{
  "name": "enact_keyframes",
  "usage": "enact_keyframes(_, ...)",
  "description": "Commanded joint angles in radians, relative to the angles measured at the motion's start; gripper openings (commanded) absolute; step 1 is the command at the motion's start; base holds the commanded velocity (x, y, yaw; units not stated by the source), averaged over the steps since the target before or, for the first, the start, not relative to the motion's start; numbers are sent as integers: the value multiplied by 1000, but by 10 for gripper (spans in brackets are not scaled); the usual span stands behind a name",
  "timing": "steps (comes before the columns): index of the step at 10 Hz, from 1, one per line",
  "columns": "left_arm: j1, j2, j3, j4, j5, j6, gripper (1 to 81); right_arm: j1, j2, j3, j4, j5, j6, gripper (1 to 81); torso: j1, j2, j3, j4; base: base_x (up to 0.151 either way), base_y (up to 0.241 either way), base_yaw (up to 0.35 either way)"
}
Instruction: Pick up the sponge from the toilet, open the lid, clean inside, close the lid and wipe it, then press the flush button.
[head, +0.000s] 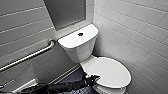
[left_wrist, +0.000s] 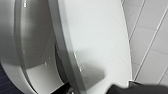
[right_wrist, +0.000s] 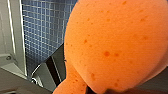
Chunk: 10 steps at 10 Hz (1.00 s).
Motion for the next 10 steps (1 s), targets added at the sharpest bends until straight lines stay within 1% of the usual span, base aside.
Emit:
enact_keyframes(1, -193, -15, 127, 14, -148, -1, 811, -13, -33, 19, -8, -56, 1, 10, 0, 0, 58, 0, 0, 0, 0)
enact_keyframes(2, -194, -31, 149, 14, -148, -10, 811, -14, -32, 19, -10, -56, 1, 10, 0, 0, 70, 0, 0, 0, 0)
enact_keyframes(3, -196, -47, 169, 16, -150, -25, 811, -14, -32, 20, -10, -56, 1, 10, 0, 0, 14, 0, 0, 0, 0)
enact_keyframes(4, -196, -64, 194, 14, -167, -36, 811, -14, -32, 22, -11, -56, 1, 10, 0, 0, 35, 0, 0, 0, 0)
enact_keyframes(5, -197, -80, 223, 14, -173, -44, 811, -14, -32, 23, -11, -56, 0, 10, 0, 0, 47, 0, 0, 0, 0)
enact_keyframes(7, -199, -116, 246, 14, -191, -117, 811, -14, -32, 26, -11, -56, 0, 10, 0, 0, 54, 0, 0, 0, 0)
enact_keyframes(8, -200, -143, 261, 16, -211, -145, 811, -14, -32, 29, -11, -56, 0, 10, 0, 0, 54, 0, 0, 0, 0)
enact_keyframes(9, -199, -183, 284, 16, -246, -151, 811, -16, -33, 36, -14, -56, 0, 10, 0, 0, 54, 0, 0, 0, 0)
enact_keyframes(10, -200, -231, 309, 14, -285, -175, 811, -16, -38, 46, -16, -56, 0, 10, 0, 0, 54, 0, 0, 0, 0)
